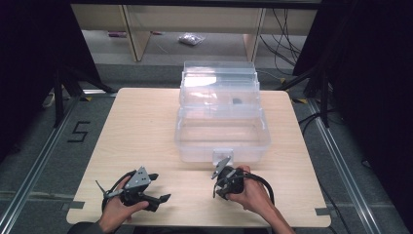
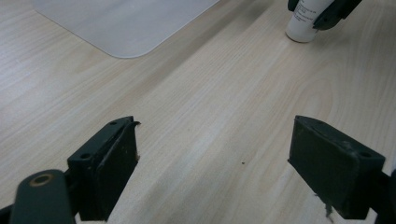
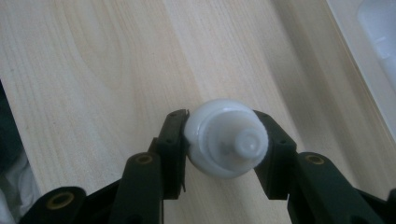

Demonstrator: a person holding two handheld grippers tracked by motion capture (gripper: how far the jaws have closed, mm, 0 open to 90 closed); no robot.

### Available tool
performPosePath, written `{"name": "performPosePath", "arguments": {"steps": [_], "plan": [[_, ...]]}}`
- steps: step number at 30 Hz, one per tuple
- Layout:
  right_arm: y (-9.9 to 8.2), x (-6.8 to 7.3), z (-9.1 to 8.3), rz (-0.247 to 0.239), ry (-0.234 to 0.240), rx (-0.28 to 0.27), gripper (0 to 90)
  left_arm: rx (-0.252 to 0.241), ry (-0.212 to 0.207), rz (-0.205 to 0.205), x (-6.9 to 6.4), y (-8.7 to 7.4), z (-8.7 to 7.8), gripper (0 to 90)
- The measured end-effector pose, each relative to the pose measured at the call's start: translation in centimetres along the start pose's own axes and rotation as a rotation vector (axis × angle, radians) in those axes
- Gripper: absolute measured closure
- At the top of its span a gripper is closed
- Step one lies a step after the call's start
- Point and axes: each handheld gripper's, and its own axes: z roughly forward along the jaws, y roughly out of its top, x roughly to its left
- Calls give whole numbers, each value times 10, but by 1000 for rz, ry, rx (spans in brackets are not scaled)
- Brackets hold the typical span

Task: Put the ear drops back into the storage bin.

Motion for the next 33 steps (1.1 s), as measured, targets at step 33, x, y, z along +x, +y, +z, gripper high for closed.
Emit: {"name": "performPosePath", "arguments": {"steps": [33], "plan": [[-1, -44, -76, 83, -10, -84, 600, 1, 3, -9, -1, 0, 1, 148]]}}
